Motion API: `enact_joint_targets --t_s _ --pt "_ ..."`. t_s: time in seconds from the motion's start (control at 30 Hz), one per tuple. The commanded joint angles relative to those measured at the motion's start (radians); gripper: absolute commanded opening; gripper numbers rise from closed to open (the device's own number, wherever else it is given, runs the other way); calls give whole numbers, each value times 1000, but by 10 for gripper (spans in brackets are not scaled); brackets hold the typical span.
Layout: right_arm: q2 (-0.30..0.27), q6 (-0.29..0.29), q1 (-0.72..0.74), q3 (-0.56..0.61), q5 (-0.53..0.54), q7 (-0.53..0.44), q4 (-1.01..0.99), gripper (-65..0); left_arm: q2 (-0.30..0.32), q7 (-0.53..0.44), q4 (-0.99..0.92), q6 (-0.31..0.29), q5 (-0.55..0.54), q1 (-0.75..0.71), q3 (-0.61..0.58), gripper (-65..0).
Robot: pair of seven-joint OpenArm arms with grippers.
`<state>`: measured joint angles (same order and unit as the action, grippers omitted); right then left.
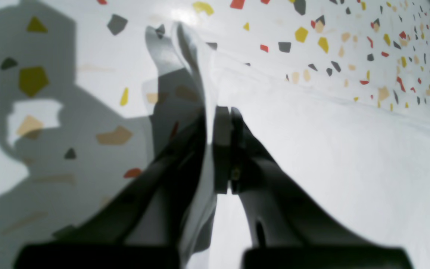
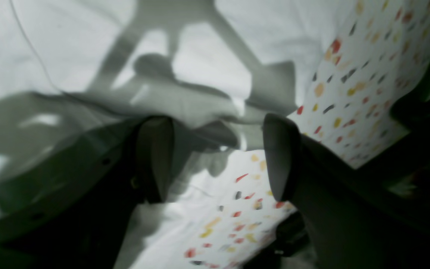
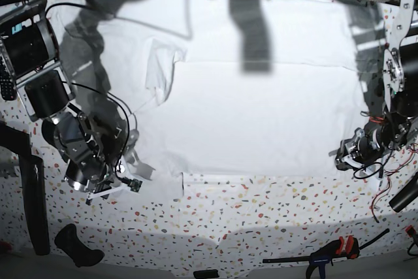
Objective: Fold the T-shirt properly
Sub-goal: 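Close both grippers on the shirt's side edges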
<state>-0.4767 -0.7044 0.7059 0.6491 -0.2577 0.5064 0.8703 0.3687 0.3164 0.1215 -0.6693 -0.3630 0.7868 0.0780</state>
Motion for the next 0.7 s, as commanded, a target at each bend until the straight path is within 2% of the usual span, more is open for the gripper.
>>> enact_joint_targets --t_s 0.0,0.13,0.27,0.33,0.4,0.43,0.47,0.57,0.6,0.67 --pt "-14 6 37 1 -24 -25 13 -278 11 -13 9 -5 -5 30 0 -650" --pt "-19 6 36 25 -58 -81 13 -278 11 -19 9 -5 -5 30 0 -650" --pt "-19 6 36 32 -51 -76 13 -295 11 -19 9 -5 -5 30 0 -650" --pt "-19 6 36 32 22 -21 13 -295 11 -19 9 -5 -5 30 0 -650" --pt "-19 6 36 31 182 110 13 -295 11 -19 9 -5 -5 30 0 -650" --pt "-19 40 36 27 274 174 13 -295 11 -19 9 -5 -5 30 0 -650" --pt "-19 106 36 19 360 225 13 -295 11 -19 9 -5 -5 31 0 -650" --pt "-19 301 34 -45 550 276 13 -295 11 -19 9 -5 -5 30 0 -650" --pt "-18 351 32 -82 583 289 13 -295 11 -19 9 -5 -5 30 0 -650" --pt "-12 391 22 -177 587 294 13 -295 11 -19 9 -5 -5 30 0 -650"
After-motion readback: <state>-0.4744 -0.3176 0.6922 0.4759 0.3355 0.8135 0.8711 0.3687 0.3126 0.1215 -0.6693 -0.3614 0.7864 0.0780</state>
